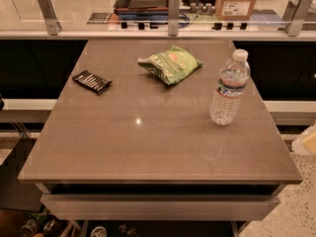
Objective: Pick water bottle
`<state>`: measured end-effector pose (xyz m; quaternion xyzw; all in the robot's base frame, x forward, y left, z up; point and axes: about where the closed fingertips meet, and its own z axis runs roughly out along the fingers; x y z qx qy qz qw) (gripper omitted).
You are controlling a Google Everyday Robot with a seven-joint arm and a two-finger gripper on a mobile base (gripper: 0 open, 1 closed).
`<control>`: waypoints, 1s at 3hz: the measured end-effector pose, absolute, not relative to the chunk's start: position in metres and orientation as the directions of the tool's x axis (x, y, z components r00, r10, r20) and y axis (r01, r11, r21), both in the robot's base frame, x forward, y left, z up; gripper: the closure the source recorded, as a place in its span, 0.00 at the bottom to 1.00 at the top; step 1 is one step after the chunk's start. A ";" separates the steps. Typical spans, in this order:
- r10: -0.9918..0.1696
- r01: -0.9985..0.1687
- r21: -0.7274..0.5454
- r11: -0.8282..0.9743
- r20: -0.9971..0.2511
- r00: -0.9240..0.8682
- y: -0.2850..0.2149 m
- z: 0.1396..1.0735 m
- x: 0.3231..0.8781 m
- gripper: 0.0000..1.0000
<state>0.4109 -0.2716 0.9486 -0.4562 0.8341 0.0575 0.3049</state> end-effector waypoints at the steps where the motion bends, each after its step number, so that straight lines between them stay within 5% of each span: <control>1: -0.634 -0.766 -0.182 0.617 -0.692 -0.346 -0.285 0.933 0.408 0.00; 3: -0.465 -0.734 -0.160 0.660 -0.855 -0.231 -0.287 0.916 0.412 0.00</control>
Offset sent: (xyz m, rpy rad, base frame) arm -0.0025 -0.0255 -0.0331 0.4594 -0.3363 -0.0529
